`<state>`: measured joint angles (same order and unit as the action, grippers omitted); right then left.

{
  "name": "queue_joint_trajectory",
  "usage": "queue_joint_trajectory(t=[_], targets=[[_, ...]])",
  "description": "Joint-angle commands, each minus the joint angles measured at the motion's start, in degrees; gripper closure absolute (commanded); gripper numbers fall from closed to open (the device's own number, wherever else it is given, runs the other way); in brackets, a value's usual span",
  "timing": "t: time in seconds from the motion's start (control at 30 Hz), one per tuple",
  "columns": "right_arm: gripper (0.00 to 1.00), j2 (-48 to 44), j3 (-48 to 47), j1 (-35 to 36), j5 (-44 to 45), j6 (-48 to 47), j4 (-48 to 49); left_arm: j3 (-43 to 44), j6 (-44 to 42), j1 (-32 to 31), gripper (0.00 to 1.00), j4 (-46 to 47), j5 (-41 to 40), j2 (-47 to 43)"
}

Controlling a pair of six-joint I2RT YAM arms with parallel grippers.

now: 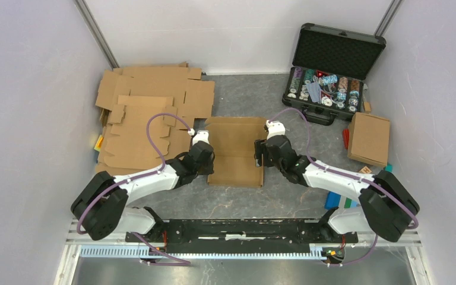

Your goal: Fold the paper box

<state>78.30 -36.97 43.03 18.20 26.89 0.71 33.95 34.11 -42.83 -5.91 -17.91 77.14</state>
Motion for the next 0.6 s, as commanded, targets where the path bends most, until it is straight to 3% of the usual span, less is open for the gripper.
queue_joint_trajectory(t=[0.0,0.57], targets=[[0.25,-5.26,3.22,0.18,-1.23,-2.83,7.6,-1.27,-1.76,0.38,0.64,3.33,-1.96,-4.26],[0.2,-18.46,19.05,0.17,3.11,-13.37,23.48,-4.52,-4.61,0.47,0.6,7.61,-2.43,-10.67]])
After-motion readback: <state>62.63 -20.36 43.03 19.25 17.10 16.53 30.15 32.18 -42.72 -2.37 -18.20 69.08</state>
